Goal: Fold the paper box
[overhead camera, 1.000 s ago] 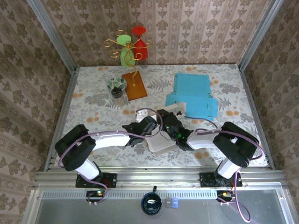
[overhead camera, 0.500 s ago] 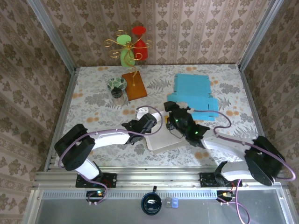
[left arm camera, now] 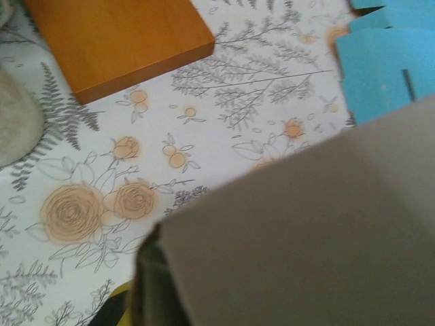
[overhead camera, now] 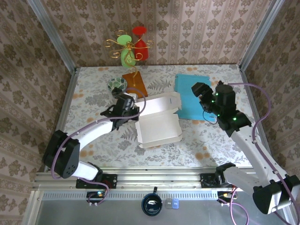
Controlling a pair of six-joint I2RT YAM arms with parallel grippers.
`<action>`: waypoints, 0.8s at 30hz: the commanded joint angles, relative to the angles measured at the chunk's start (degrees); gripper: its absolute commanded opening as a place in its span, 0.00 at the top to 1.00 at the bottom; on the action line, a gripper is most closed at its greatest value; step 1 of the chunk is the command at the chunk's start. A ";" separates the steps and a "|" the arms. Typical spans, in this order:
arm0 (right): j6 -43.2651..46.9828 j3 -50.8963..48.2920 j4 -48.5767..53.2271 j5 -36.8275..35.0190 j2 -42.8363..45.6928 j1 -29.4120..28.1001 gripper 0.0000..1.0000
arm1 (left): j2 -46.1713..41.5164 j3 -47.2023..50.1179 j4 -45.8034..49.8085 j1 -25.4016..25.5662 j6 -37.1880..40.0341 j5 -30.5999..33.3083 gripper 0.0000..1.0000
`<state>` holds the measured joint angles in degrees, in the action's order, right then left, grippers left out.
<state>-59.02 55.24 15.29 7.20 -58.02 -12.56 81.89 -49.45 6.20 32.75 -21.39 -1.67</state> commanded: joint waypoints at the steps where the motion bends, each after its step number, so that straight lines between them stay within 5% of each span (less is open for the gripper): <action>1: 16.72 2.77 7.06 13.20 -2.02 4.16 0.31 | -0.24 -3.35 1.58 -4.44 3.73 -19.19 1.00; 8: 31.51 7.99 9.03 23.96 -8.85 6.01 0.47 | 7.18 -10.83 4.29 -10.17 3.89 -37.88 1.00; 24: 40.98 15.89 8.62 31.36 -17.53 5.61 0.45 | 14.09 -19.71 11.18 -10.25 5.13 -41.45 1.00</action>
<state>-20.84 69.23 23.38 35.07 -74.41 -6.68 95.22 -66.96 15.20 22.76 -17.89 -39.64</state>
